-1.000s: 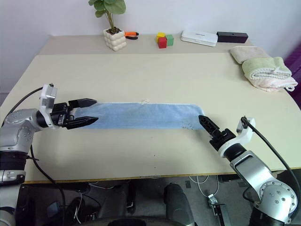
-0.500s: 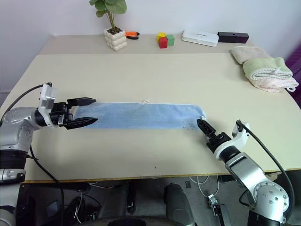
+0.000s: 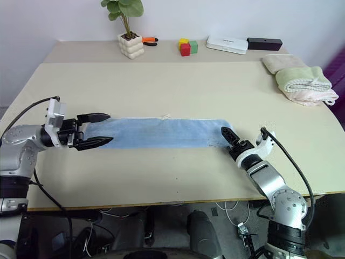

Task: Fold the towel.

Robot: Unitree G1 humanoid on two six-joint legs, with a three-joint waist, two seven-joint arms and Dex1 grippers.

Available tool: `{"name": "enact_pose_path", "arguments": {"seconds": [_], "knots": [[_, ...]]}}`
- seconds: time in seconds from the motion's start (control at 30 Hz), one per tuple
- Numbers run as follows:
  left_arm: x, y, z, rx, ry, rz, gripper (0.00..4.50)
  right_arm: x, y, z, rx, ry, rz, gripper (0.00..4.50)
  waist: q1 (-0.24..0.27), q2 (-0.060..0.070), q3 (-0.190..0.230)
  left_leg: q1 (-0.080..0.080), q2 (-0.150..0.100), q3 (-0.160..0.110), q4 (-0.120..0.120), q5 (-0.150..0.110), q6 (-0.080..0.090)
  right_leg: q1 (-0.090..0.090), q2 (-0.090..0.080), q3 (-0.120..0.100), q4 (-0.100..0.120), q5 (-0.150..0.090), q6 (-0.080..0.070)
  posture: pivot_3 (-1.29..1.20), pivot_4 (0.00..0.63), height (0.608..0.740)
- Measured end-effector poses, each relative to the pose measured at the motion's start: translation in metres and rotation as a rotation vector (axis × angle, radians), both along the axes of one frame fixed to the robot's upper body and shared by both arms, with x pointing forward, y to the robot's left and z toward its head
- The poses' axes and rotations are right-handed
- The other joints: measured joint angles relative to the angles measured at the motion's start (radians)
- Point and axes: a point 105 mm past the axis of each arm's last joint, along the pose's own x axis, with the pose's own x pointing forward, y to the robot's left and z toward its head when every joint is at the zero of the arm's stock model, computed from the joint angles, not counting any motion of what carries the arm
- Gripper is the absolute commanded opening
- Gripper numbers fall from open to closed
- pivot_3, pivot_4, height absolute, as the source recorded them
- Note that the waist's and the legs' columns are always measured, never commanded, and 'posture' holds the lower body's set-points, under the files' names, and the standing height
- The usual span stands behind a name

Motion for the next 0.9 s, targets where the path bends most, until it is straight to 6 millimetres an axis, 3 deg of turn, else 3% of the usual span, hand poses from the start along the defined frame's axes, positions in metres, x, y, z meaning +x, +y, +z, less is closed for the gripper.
{"name": "enact_pose_path", "arguments": {"seconds": [0.1, 0.17, 0.4, 0.7, 0.9], "knots": [[0.0, 0.001, -0.001, 0.0, 0.0, 0.007, 4.5, 0.004, 0.0, -0.004, -0.001, 0.012, -0.01, 1.14, 0.0, 0.0, 0.0, 0.0, 0.0, 0.0, 0.0, 0.0, 0.0, 0.0, 0.0, 0.0, 0.0, 0.0, 0.0, 0.0, 0.15, 0.735], [0.001, 0.001, 0.0, 0.0, -0.005, 0.012, 4.5, 0.009, 0.002, 0.004, -0.003, -0.016, -0.001, 0.11, 0.0, 0.0, 0.0, 0.0, 0.0, 0.0, 0.0, 0.0, 0.0, 0.0, 0.0, 0.0, 0.0, 0.0, 0.0, 0.0, 0.15, 0.735], [0.002, 0.001, 0.002, 0.003, -0.029, 0.019, 4.5, 0.013, -0.008, 0.006, -0.075, -0.027, -0.024, 0.04, 0.007, -0.001, 0.0, 0.0, -0.001, 0.0, 0.0, 0.0, 0.0, 0.0, -0.001, 0.0, 0.0, 0.0, 0.0, 0.0, 0.15, 0.735], [0.005, -0.001, 0.002, -0.011, -0.045, 0.028, 4.5, -0.005, -0.073, 0.016, -0.272, -0.006, -0.115, 0.04, 0.004, 0.0, 0.0, 0.0, -0.001, 0.0, 0.0, 0.0, 0.0, 0.0, -0.001, 0.0, -0.001, 0.0, 0.0, 0.0, 0.15, 0.735], [0.009, -0.001, 0.005, -0.017, -0.068, 0.021, 4.5, -0.008, -0.092, 0.031, -0.5, -0.028, -0.068, 0.04, 0.006, 0.0, 0.0, -0.001, -0.001, 0.001, 0.0, 0.0, 0.001, 0.0, -0.001, 0.0, -0.001, 0.0, 0.0, 0.0, 0.15, 0.735]]}}
